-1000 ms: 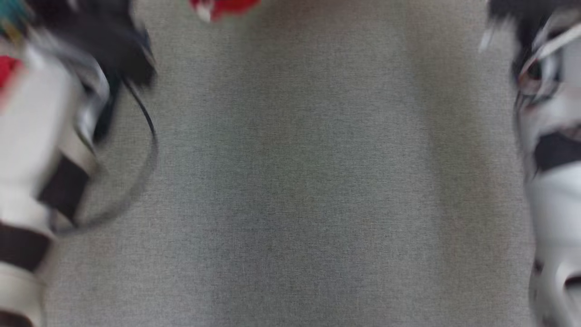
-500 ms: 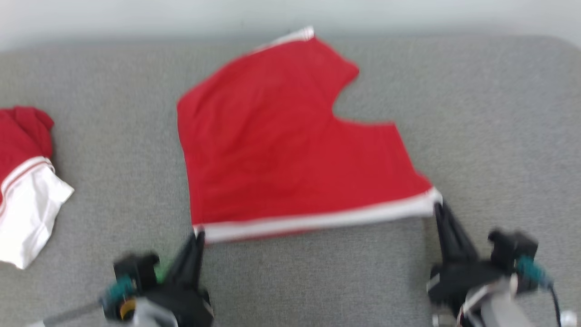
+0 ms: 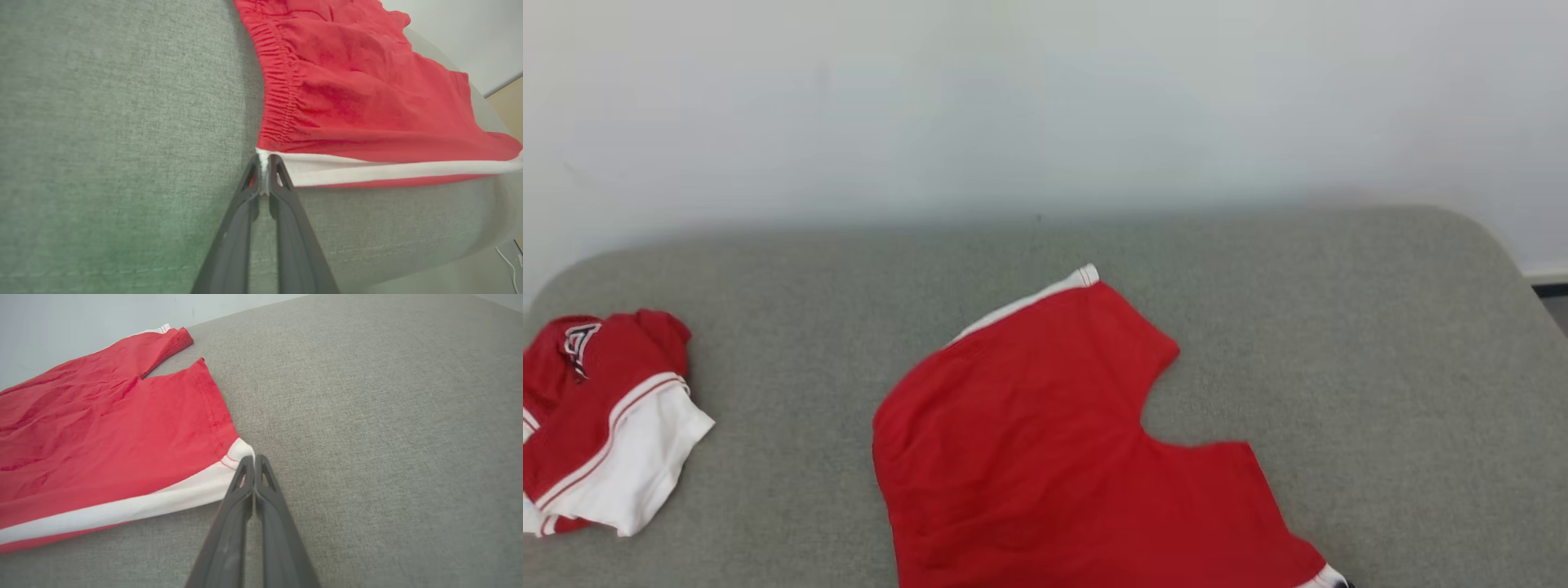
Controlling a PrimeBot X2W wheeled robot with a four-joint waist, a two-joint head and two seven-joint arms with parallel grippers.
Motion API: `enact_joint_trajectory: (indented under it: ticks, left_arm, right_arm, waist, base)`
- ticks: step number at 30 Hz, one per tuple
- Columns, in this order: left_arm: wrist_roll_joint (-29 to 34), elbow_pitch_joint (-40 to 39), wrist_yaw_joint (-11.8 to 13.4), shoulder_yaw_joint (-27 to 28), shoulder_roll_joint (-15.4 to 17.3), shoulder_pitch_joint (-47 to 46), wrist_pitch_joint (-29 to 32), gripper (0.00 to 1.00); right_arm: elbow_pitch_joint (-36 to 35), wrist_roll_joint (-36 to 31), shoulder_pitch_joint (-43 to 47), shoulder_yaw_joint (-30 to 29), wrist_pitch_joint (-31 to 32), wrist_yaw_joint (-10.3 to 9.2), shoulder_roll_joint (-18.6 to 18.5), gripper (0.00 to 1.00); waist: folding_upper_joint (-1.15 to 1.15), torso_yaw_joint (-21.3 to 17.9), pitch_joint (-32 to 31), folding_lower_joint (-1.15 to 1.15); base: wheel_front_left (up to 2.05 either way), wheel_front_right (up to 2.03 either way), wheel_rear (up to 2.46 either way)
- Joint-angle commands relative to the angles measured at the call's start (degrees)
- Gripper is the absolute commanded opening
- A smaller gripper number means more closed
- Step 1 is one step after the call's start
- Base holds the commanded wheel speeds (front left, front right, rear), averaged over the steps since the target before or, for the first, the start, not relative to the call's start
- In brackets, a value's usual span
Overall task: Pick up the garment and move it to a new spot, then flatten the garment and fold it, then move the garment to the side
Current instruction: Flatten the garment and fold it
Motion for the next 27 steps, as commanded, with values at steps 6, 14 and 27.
enact_joint_trajectory:
  ticks: [6,14,27]
  left_arm:
    - [1.5,-3.3,0.3,2.6,0.5,3.3,-0.2,0.0]
    - [0.8,-7.4,0.2,2.3,-1.1,-1.9,-0.2,0.0]
    - [-1.3,-6.7,0.2,3.2,-5.1,-20.2,-0.2,0.0]
  right_arm:
    - [-1.5,-0.7,2.4,-2.8,-0.3,-0.35,-0.9,0.0]
    - [-4.1,-1.9,-8.9,-0.9,-0.3,-0.28,-1.4,0.0]
    - [9.9,-5.6,-39.6,4.0,-0.2,-0.24,-5.2,0.0]
  waist:
    - [0.01,3.1,-4.1,0.02]
    - [0.01,5.4,0.8,0.02]
    - [0.01,12.3,15.4,0.02]
  base:
    - [0.0,0.0,0.0]
    - [0.0,0.0,0.0]
    - [0.0,0.0,0.0]
